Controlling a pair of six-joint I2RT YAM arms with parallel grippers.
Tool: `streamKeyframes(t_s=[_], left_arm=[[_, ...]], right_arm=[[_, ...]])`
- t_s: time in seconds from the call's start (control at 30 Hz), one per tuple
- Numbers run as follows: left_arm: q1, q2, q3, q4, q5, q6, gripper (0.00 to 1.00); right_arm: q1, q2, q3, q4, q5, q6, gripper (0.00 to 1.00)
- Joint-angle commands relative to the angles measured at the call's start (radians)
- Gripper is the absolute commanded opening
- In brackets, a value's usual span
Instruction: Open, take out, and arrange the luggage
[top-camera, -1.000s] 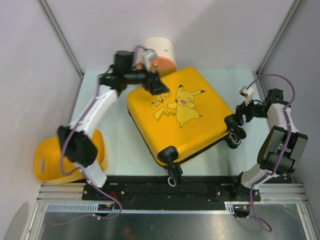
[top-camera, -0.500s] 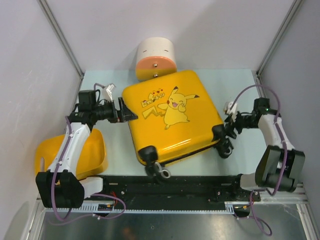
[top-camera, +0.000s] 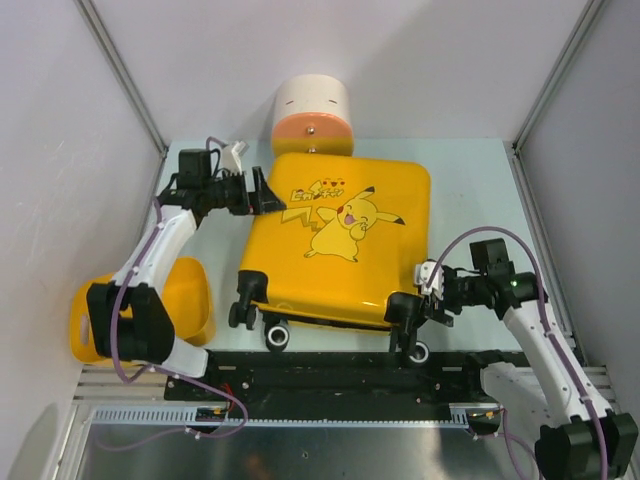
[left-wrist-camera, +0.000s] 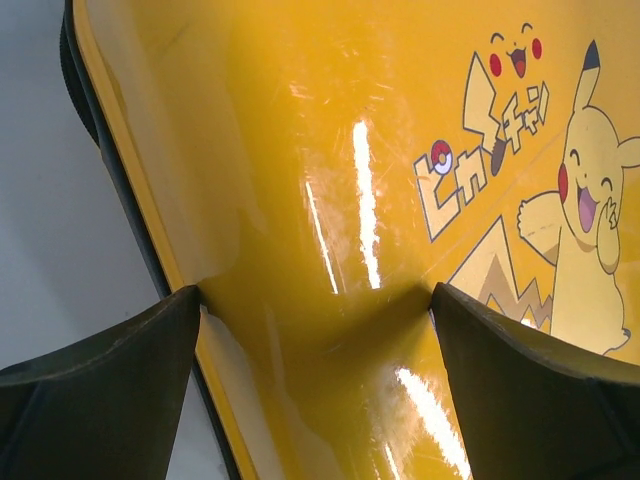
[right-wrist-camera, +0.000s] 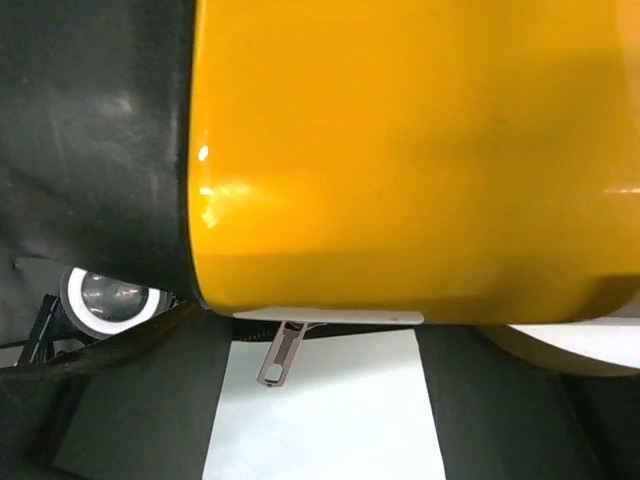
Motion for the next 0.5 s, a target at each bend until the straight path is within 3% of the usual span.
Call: streamKeyframes(t_s=[0.0, 0.1, 0.2, 0.23, 0.27, 0.43, 0.47], left_arm=[[-0.115, 0.142, 0.082, -0.011, 0.148, 0.059, 0.94], [-0.092, 0.198, 0.142, -0.011, 0.174, 0.099, 0.94], [-0.065, 0.19, 0.162, -0.011, 0.24, 0.111, 0.95], [-0.057, 0.171, 0.159, -0.011, 0.236, 0.127, 0.96], [-0.056, 0.155, 0.15, -0.011, 0.233, 0.136, 0.97], [-0.051, 0.085, 0.11, -0.011, 0.207, 0.165, 0.98], [-0.049, 0.068, 0.101, -0.011, 0.205, 0.168, 0.98]], right_arm=[[0.089, -0.095, -0.027, 0.037, -0.187, 0.233, 0.77], [0.052, -0.146, -0.026, 0.088, -0.121, 0.311, 0.77], [-0.11, -0.198, -0.021, 0.053, -0.104, 0.3, 0.72], [-0.164, -0.192, -0.013, 0.028, -0.122, 0.221, 0.72], [-0.289, -0.179, -0.003, -0.04, -0.172, 0.18, 0.72], [-0.506, 0.077, 0.186, -0.254, -0.294, -0.009, 0.77], [-0.524, 0.19, 0.218, -0.412, -0.309, -0.193, 0.79]])
